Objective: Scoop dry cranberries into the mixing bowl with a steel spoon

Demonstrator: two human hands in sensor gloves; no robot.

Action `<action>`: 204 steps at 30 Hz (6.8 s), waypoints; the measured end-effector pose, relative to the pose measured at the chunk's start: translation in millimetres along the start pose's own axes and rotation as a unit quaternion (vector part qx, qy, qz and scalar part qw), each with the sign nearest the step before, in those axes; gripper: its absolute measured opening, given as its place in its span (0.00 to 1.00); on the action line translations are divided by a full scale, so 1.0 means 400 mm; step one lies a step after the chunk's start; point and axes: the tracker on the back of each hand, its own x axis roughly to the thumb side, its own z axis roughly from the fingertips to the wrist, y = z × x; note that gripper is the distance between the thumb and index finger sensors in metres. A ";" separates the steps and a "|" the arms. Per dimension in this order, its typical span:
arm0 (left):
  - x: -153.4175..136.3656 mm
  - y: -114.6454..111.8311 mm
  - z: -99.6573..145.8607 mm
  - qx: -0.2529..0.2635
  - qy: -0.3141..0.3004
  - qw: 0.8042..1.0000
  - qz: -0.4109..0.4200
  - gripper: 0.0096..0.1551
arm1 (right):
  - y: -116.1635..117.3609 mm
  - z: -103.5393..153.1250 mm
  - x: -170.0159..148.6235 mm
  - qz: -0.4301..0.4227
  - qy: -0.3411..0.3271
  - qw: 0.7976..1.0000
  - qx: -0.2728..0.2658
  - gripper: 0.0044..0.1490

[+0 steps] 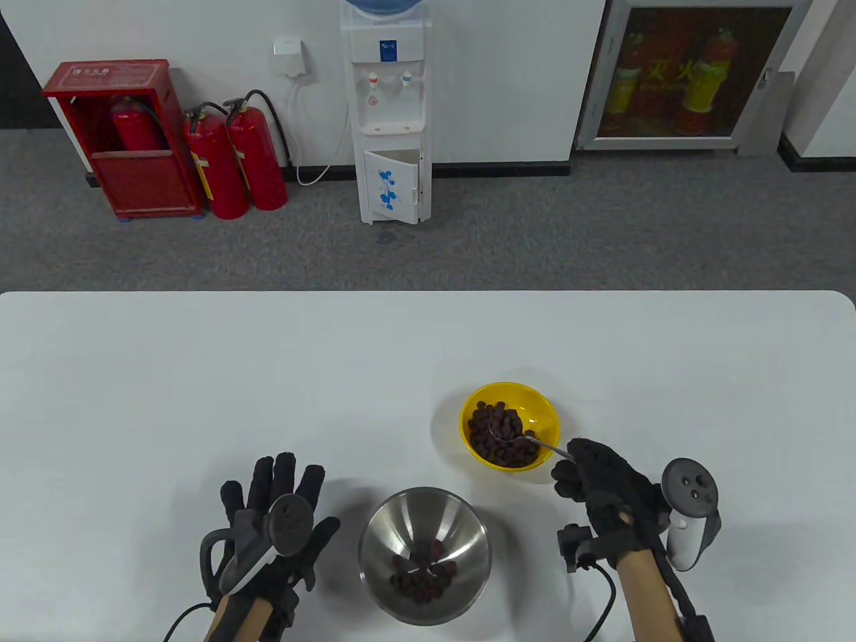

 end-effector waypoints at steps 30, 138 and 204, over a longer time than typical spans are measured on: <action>-0.001 0.001 0.000 0.002 0.002 1.000 -0.003 0.46 | 0.087 0.086 0.062 -0.004 -0.096 0.988 0.124 0.25; -0.004 0.006 -0.001 0.005 0.002 1.000 0.003 0.46 | 0.065 -0.044 -0.058 0.092 0.074 0.993 -0.010 0.26; 0.001 0.006 0.003 0.003 0.000 1.000 -0.001 0.46 | 0.066 0.054 0.047 -0.006 -0.074 0.995 0.062 0.25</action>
